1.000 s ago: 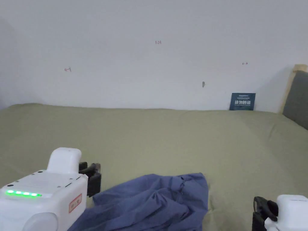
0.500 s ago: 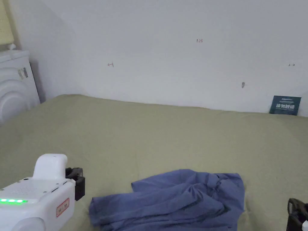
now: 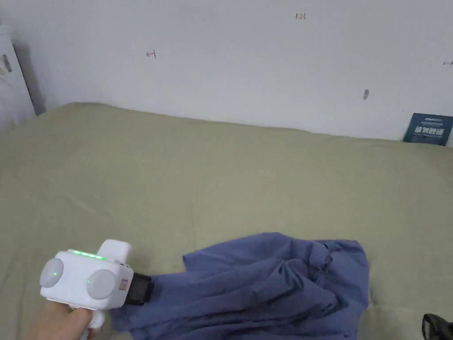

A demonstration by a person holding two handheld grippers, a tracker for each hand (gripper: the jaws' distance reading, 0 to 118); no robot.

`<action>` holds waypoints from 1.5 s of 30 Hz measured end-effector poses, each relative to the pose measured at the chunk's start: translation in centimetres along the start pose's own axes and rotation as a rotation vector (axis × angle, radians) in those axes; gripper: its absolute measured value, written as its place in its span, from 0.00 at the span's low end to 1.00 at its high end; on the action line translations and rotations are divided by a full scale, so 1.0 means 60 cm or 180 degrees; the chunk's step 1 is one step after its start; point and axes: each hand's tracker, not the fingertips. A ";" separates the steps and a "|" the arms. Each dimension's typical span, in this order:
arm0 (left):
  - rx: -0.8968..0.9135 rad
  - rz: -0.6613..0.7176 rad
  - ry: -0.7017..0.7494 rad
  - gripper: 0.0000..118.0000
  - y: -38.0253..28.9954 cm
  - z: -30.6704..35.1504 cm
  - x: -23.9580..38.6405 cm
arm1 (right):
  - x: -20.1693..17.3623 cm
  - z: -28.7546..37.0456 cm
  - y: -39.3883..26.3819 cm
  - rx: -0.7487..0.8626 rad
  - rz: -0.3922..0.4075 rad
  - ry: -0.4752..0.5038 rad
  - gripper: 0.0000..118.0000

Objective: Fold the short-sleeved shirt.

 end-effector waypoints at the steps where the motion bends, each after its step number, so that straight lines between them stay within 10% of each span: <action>1: -0.0034 0.0006 0.0051 0.95 0.006 -0.019 0.001 | 0.000 -0.005 -0.006 -0.0020 0.0018 -0.0012 0.00; 5: -0.0151 0.0186 -0.0108 0.82 0.009 -0.040 0.001 | 0.008 -0.027 -0.023 -0.0197 0.0007 -0.0039 0.00; 7: -0.0100 0.0233 -0.0374 0.46 0.002 -0.007 0.008 | 0.015 -0.039 -0.027 -0.0262 -0.0040 -0.0052 0.00; 8: -0.0006 0.0084 -0.0200 0.11 0.001 0.006 0.015 | 0.019 -0.047 -0.027 -0.0285 -0.0075 -0.0060 0.00; 9: 0.0002 0.0037 -0.0266 0.02 0.000 0.011 0.018 | 0.023 -0.053 -0.027 -0.0291 -0.0106 -0.0055 0.00; 23: -0.0007 0.0252 -0.0460 0.02 -0.014 0.008 0.011 | 0.075 -0.429 0.090 -0.0991 -0.0284 0.0282 0.01; 26: -0.0017 0.0314 -0.0468 0.02 -0.016 0.008 0.013 | 0.077 -0.510 0.085 -0.1358 -0.0170 0.0160 1.00; 28: -0.0016 0.0321 -0.0484 0.02 -0.013 0.002 0.007 | 0.068 -0.518 0.088 -0.1252 -0.0082 0.0020 0.84; 36: -0.0043 0.0366 -0.0508 0.02 -0.009 -0.010 0.000 | 0.071 -0.581 0.058 -0.1490 -0.0026 0.0016 0.77; 37: -0.0039 0.0363 -0.0492 0.02 -0.009 -0.009 0.002 | 0.070 -0.573 0.066 -0.1516 -0.0039 0.0016 0.63; 39: -0.0044 0.0380 -0.0457 0.02 -0.006 -0.003 0.004 | 0.068 -0.550 0.085 -0.1515 -0.0032 0.0025 0.00; 45: 0.0227 0.0834 -0.0498 0.02 0.019 0.078 -0.032 | 0.116 -0.436 0.152 -0.1059 -0.0285 0.0135 0.00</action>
